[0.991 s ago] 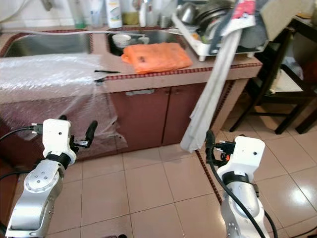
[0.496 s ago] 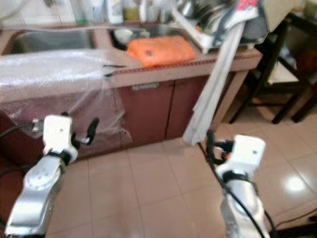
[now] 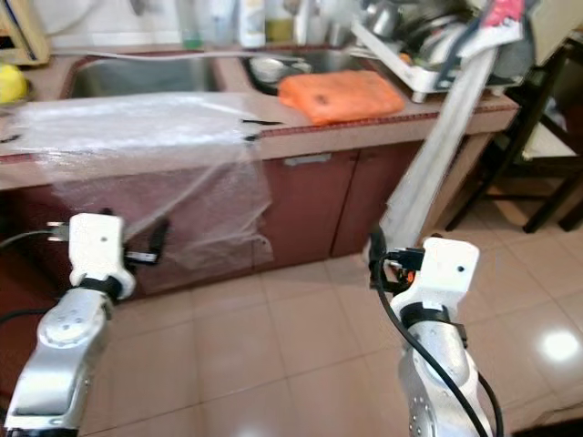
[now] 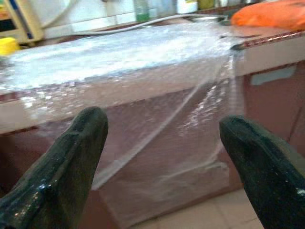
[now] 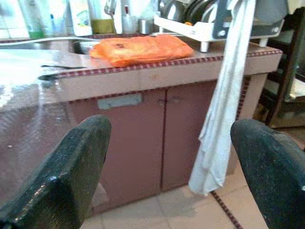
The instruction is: Kitchen organization
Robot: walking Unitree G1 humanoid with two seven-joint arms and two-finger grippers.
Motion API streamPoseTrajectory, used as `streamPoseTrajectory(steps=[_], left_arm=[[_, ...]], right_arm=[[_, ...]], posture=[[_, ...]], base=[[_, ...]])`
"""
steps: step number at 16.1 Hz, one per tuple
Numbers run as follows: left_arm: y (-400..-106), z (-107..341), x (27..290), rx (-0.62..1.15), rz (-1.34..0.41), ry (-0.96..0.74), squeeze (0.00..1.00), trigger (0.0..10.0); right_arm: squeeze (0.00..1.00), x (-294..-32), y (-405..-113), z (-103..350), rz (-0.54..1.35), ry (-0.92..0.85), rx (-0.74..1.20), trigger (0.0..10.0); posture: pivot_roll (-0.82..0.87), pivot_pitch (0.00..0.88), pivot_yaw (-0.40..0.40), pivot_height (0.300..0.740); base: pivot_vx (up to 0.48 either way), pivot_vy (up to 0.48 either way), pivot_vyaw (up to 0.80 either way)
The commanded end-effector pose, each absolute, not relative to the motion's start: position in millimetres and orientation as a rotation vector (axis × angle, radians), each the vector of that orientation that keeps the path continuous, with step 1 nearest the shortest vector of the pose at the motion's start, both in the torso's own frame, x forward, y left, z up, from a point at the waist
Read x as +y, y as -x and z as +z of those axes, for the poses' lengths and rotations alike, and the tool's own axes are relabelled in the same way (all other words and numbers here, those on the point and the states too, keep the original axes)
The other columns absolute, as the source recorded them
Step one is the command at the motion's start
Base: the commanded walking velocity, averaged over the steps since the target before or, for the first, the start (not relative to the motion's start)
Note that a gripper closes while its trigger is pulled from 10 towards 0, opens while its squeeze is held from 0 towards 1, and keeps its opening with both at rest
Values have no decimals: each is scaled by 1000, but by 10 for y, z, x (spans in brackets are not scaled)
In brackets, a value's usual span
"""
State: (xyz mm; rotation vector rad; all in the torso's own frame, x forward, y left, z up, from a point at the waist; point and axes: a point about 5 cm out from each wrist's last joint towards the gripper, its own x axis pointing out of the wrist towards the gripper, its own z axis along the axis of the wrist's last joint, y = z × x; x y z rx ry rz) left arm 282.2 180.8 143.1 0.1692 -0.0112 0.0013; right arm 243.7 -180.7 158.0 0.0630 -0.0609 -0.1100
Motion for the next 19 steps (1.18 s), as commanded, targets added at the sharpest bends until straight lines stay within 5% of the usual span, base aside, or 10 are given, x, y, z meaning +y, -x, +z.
streamPoseTrajectory(steps=[1,10,19], left_arm=[[-2813,1412,1715,-7,-23,-158,0,10000],[-2821,1454,1601,-56,-65,-162,0,10000],[-2862,1426,1592,-50,-72,-168,0,10000]], right_arm=[[0,-1876,-2425,1571,-138,-47,-53,10000],[0,-1897,-2440,1591,-133,-30,-54,10000],[0,-1863,-2456,1601,-120,-28,-58,10000]], posture=[[-9,89,-43,740],[-20,88,-58,740],[-27,79,-54,740]], base=[[0,480,0],[0,44,0],[0,-449,0]])
